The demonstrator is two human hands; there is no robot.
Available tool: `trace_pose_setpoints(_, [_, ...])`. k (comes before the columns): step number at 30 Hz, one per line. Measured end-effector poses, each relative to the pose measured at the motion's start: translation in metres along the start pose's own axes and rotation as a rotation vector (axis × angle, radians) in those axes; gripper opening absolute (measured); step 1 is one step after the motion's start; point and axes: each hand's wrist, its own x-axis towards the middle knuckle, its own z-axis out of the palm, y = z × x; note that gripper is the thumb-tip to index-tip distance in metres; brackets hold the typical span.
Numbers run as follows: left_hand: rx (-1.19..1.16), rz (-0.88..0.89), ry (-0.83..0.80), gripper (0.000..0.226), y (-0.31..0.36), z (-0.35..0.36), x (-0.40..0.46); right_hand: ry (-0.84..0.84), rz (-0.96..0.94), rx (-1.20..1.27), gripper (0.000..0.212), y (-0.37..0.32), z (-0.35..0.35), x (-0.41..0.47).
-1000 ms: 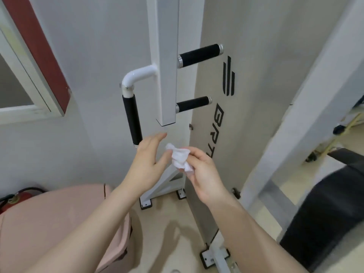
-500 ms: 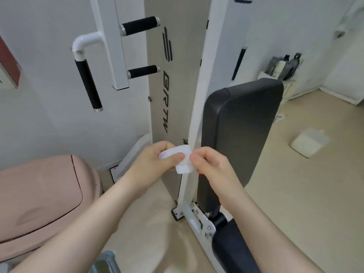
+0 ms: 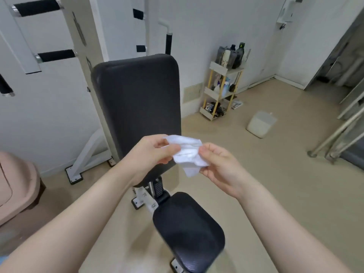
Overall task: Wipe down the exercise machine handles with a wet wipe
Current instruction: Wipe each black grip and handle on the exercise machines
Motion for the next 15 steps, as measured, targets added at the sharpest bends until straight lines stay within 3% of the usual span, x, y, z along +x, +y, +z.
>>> trace_pose_setpoints(3, [-0.259,-0.044,-0.034,0.026,0.003,0.078,0.007,-0.047,0.078,0.080,0.016,-0.007,-0.068,-0.029])
trace_pose_setpoints(5, [-0.310,-0.047,-0.012,0.012,0.009,0.124,0.015,-0.061,0.088,0.043,0.015,-0.019,-0.115,-0.045])
trace_pose_setpoints(8, [-0.144,-0.055,0.065,0.007,0.020,0.173,0.025,-0.043,0.100,-0.134,0.026,-0.047,-0.176,-0.064])
trace_pose_setpoints(13, [0.262,-0.008,0.131,0.008,0.039,0.224,0.049,-0.168,0.151,-0.427,0.015,-0.080,-0.246,-0.067])
trace_pose_setpoints(15, [0.318,0.030,0.138,0.007,0.048,0.241,0.065,-0.259,0.203,-0.459,0.015,-0.086,-0.261,-0.057])
